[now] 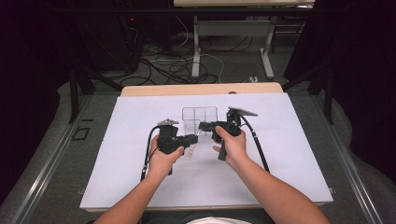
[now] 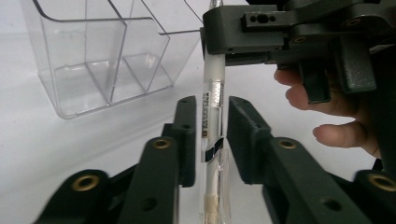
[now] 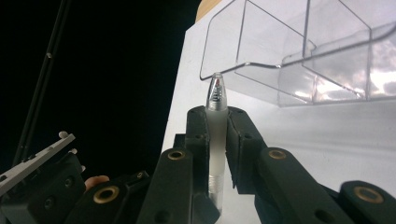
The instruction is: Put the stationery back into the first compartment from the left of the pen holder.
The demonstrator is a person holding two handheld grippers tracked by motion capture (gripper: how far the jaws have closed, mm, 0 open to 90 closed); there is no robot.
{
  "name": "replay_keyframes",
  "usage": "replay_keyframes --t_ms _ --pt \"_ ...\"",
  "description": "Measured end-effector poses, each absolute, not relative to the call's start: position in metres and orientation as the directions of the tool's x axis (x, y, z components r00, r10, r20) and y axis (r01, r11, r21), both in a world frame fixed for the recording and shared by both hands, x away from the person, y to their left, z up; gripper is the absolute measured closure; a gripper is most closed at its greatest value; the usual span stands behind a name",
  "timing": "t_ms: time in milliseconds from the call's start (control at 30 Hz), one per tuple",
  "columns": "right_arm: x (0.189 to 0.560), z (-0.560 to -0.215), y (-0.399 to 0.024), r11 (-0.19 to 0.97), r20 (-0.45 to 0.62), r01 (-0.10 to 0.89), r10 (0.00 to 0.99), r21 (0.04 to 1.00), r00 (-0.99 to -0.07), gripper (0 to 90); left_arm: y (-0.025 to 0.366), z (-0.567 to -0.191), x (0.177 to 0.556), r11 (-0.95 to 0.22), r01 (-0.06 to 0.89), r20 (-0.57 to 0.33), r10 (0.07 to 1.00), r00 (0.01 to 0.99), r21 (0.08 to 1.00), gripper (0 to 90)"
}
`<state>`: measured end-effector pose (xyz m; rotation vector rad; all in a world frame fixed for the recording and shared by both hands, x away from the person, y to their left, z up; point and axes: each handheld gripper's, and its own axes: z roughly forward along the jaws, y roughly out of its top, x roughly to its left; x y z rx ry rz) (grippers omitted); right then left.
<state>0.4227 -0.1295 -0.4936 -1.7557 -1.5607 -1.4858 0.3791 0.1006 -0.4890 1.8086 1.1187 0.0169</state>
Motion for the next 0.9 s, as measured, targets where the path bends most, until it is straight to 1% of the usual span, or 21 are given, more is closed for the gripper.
replay_keyframes --t_ms 100,167,200,367,567,700,833,900 --pt "0.425 -0.488 -0.128 -0.323 0.847 0.870 0.501 0.373 -0.177 80.4 0.105 -0.489 0.381 -0.086 0.670 -0.427 0.709 0.561 0.737 62.1" --pt "0.427 -0.483 -0.128 -0.312 0.835 0.865 0.516 0.392 -0.192 80.4 0.110 -0.488 0.383 -0.071 0.669 -0.432 0.712 0.553 0.740 58.3" --pt "0.428 -0.481 -0.126 -0.318 0.826 0.856 0.528 0.408 -0.197 80.4 0.113 -0.487 0.383 -0.071 0.660 -0.421 0.719 0.554 0.748 56.2" --pt "0.434 -0.467 -0.121 -0.277 0.778 0.838 0.579 0.470 -0.244 80.4 0.126 -0.483 0.388 -0.047 0.649 -0.403 0.750 0.525 0.759 51.0" --pt "0.440 -0.444 -0.111 -0.242 0.718 0.793 0.619 0.559 -0.317 80.4 0.146 -0.483 0.396 -0.011 0.618 -0.358 0.807 0.470 0.786 41.1" --pt "0.445 -0.429 -0.104 -0.221 0.685 0.769 0.637 0.600 -0.352 80.4 0.158 -0.487 0.403 -0.035 0.622 -0.324 0.830 0.453 0.782 33.5" --pt "0.449 -0.414 -0.097 -0.193 0.630 0.731 0.673 0.655 -0.387 80.4 0.169 -0.489 0.407 -0.050 0.615 -0.282 0.857 0.431 0.787 28.8" --pt "0.451 -0.408 -0.094 -0.177 0.600 0.706 0.688 0.686 -0.410 80.4 0.173 -0.490 0.409 -0.046 0.609 -0.276 0.863 0.423 0.792 28.3"
